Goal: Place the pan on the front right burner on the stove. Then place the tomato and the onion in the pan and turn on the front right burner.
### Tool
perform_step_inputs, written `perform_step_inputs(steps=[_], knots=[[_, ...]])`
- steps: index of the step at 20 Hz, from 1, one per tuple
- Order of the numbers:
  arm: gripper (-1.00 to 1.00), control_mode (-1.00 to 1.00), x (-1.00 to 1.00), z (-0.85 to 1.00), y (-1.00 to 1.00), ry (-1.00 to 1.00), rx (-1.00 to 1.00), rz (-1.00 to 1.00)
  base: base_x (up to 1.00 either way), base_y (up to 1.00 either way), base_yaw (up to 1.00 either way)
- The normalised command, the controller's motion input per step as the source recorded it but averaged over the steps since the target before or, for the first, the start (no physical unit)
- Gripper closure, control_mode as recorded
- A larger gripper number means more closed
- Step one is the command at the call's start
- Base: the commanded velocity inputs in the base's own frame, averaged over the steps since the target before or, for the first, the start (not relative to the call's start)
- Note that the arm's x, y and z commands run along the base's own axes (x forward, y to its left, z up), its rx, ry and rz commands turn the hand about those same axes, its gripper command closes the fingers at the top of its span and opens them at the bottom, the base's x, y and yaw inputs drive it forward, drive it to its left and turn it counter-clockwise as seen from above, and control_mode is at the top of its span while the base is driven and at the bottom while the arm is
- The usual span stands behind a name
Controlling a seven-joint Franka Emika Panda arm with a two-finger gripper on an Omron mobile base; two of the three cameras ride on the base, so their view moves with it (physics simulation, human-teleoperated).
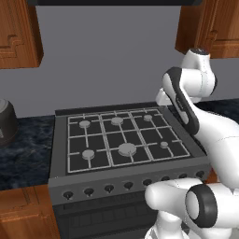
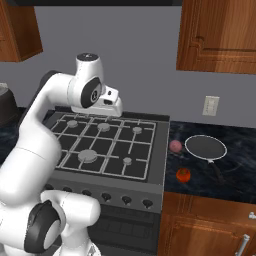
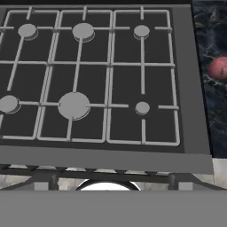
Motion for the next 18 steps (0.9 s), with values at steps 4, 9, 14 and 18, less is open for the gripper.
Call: perform_step_inputs(steps=[4,9,14,18], knots=[[-1.0,-1.0,0.0,0.0,-0.51,0.0,0.0,0.0,0.0,0.0,0.0],[-1.0,-1.0,0.0,0.0,-0.46,0.0,0.0,0.0,0.0,0.0,0.0],[-1.0,-1.0,0.0,-0.01,-0.47,0.0,0.0,0.0,0.0,0.0,0.0],[-1.0,-1.0,0.0,-0.11,-0.48,0.02,0.0,0.0,0.0,0.0,0.0]])
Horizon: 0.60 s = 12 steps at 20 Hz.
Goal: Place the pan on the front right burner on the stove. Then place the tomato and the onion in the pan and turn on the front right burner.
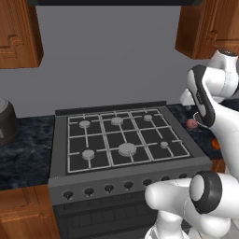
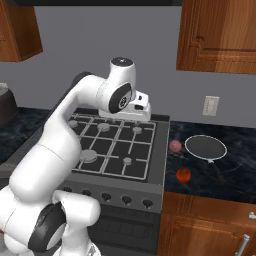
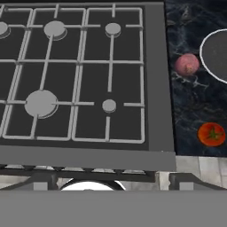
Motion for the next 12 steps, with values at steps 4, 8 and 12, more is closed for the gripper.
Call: perform_step_inputs(steps=[4,8,12], knots=[[-1.0,-1.0,0.0,-0.19,-0.49,0.04,0.0,0.0,0.0,0.0,0.0],[-1.0,-1.0,0.0,-0.18,-0.51,0.04,0.0,0.0,0.0,0.0,0.0],[-1.0,-1.0,0.0,-0.12,-0.48,0.03,0.0,0.0,0.0,0.0,0.0]])
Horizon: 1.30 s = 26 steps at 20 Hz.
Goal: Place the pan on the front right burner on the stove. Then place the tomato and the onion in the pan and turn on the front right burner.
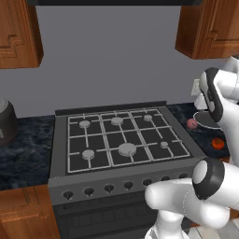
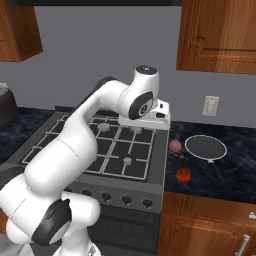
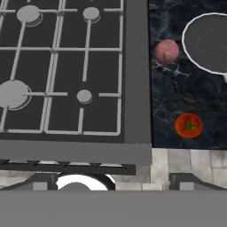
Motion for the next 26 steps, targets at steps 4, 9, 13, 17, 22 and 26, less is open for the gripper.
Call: perform_step_inputs(steps=[4,9,13,17,22,26], knots=[[-1.0,-1.0,0.0,-0.1,-0.46,0.03,0.0,0.0,0.0,0.0,0.0],[-1.0,-1.0,0.0,-0.1,-0.43,0.03,0.0,0.0,0.0,0.0,0.0],[-1.0,-1.0,0.0,-0.09,-0.38,0.02,0.0,0.0,0.0,0.0,0.0],[-1.0,-1.0,0.0,-0.1,-0.41,0.0,0.0,0.0,0.0,0.0,0.0],[-1.0,-1.0,0.0,-0.15,-0.36,0.0,0.0,0.0,0.0,0.0,0.0],[-1.0,-1.0,0.0,-0.15,-0.33,0.0,0.0,0.0,0.0,0.0,0.0]])
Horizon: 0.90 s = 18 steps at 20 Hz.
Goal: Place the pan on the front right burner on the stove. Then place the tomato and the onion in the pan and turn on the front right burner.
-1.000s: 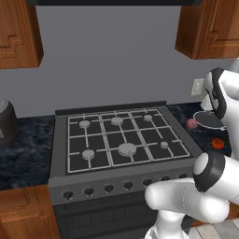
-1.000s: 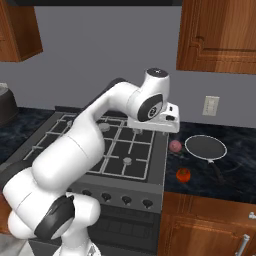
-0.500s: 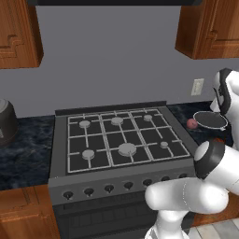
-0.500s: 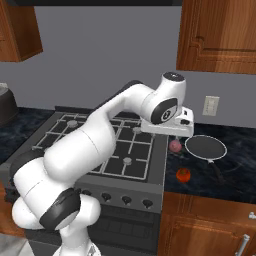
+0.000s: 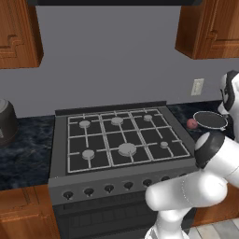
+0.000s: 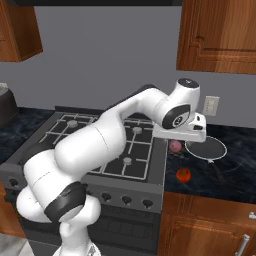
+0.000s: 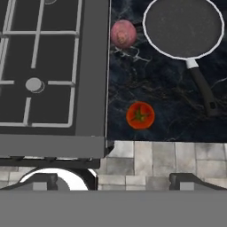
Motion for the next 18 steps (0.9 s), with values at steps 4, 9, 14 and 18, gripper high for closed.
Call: perform_step_inputs(steps=[4,9,14,18], knots=[[-1.0,-1.0,0.03,-0.17,-0.34,0.0,0.0,0.0,0.0,0.0,0.0],[-1.0,-1.0,0.13,-0.17,-0.35,0.0,0.0,0.0,0.0,0.0,0.0],[-1.0,-1.0,0.21,-0.19,-0.34,0.01,0.0,0.01,0.0,0.0,0.0],[-1.0,-1.0,0.21,-0.26,-0.29,0.02,0.0,0.02,0.0,0.0,0.0]])
